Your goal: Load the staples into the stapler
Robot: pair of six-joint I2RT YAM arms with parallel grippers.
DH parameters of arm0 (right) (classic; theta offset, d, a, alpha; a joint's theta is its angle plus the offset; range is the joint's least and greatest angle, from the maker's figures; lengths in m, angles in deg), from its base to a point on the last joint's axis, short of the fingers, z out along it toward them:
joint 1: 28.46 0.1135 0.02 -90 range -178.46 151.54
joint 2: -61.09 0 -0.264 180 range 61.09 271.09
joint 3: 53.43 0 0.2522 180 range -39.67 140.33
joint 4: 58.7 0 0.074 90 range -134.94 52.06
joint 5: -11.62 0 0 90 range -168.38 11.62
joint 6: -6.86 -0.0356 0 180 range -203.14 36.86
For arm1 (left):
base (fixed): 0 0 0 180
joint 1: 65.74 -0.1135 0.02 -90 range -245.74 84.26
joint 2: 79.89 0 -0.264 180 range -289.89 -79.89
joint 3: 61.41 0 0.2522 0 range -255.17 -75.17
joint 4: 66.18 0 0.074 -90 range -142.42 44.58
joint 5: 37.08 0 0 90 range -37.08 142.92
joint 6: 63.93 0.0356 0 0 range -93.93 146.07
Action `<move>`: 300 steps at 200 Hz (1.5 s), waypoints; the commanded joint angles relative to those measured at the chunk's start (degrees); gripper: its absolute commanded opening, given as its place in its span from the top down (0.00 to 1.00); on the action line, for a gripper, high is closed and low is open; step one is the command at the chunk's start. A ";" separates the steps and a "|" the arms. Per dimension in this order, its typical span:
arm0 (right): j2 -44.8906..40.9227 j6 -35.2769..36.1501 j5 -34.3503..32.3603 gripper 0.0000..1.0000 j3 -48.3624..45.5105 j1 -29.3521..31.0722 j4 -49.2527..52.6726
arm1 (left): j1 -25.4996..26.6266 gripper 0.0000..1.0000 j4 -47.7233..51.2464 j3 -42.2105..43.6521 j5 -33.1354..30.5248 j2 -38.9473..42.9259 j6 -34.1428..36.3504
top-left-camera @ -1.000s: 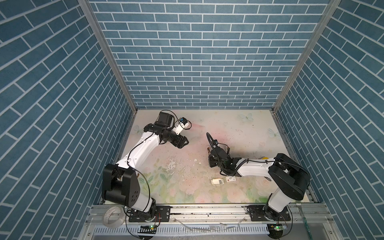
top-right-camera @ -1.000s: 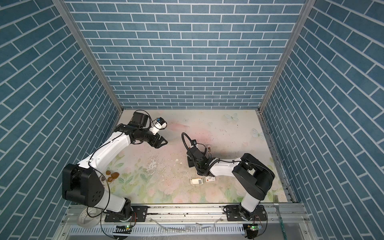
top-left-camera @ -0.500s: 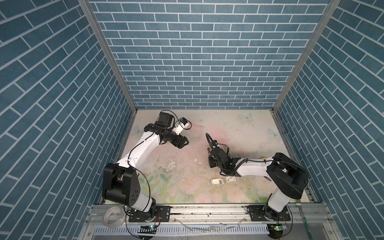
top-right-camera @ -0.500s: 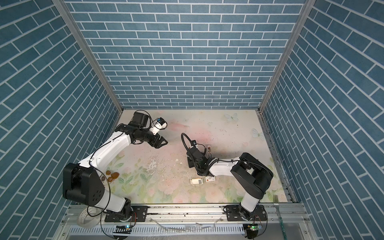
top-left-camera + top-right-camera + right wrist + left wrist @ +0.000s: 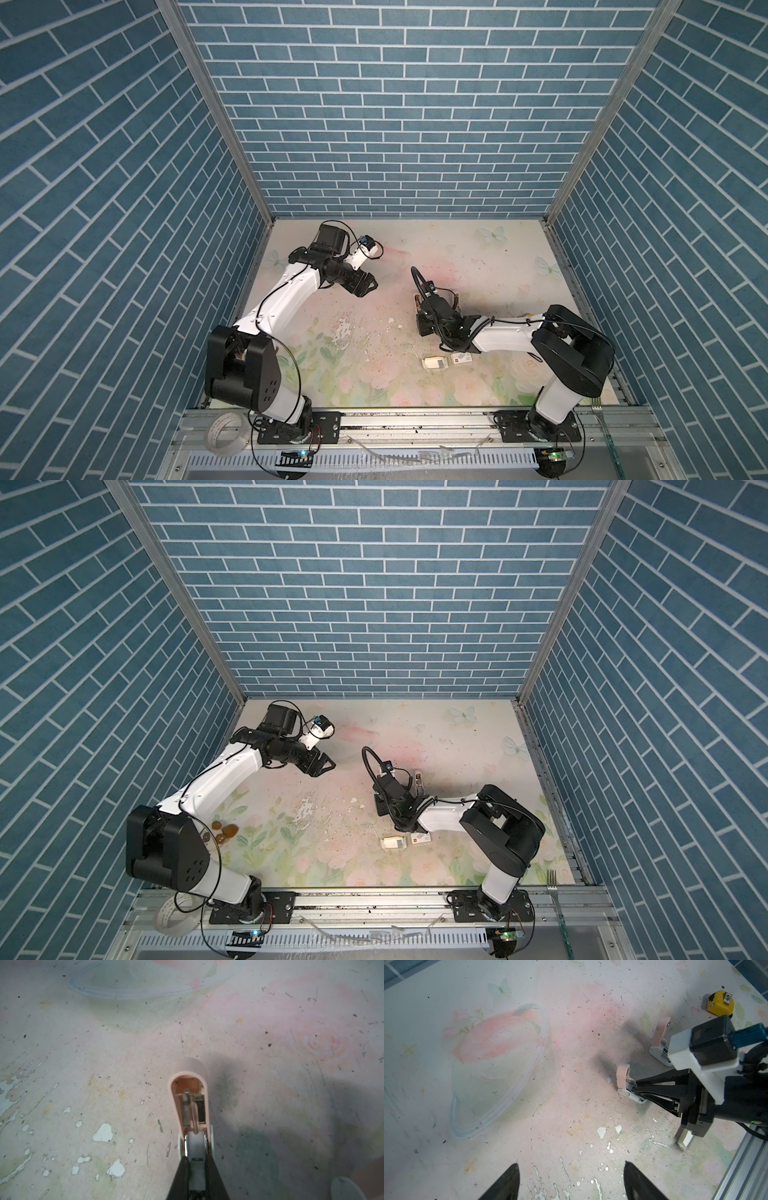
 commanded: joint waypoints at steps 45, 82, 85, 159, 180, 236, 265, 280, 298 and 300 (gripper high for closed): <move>0.86 -0.55 0.37 0.86 -0.25 -0.23 -0.45 | -0.50 0.20 0.21 0.72 0.37 -0.39 0.77; 0.56 -0.86 0.37 0.81 -0.60 -0.23 -0.57 | -0.44 0.20 0.18 0.80 0.32 -0.27 0.80; 0.51 -0.83 0.39 0.80 -0.61 -0.23 -0.53 | -0.45 0.20 0.17 0.74 0.31 -0.29 0.79; -0.61 -0.49 0.03 0.75 -0.10 -0.21 0.27 | -0.50 0.20 0.16 0.71 0.22 -0.08 0.89; -2.47 0.29 -0.07 0.72 0.44 -0.23 1.36 | -0.48 0.20 -0.03 0.90 0.25 -0.10 0.97; -7.47 3.84 -1.56 0.70 5.23 -0.49 8.49 | -0.50 0.20 0.11 0.79 0.32 -0.11 1.06; -7.99 3.27 -0.41 0.79 5.55 -1.36 8.86 | -0.52 0.20 0.23 1.04 0.50 0.04 1.06; -7.51 2.38 0.51 0.81 5.45 -1.81 8.90 | -0.50 0.20 0.19 0.95 0.63 0.25 1.06; -7.06 1.28 1.48 0.84 4.81 -1.90 8.14 | -0.50 0.20 0.17 0.99 0.97 0.36 0.98; -7.05 1.15 1.54 0.84 4.65 -1.88 7.97 | -0.50 0.20 0.21 0.98 0.96 0.29 0.98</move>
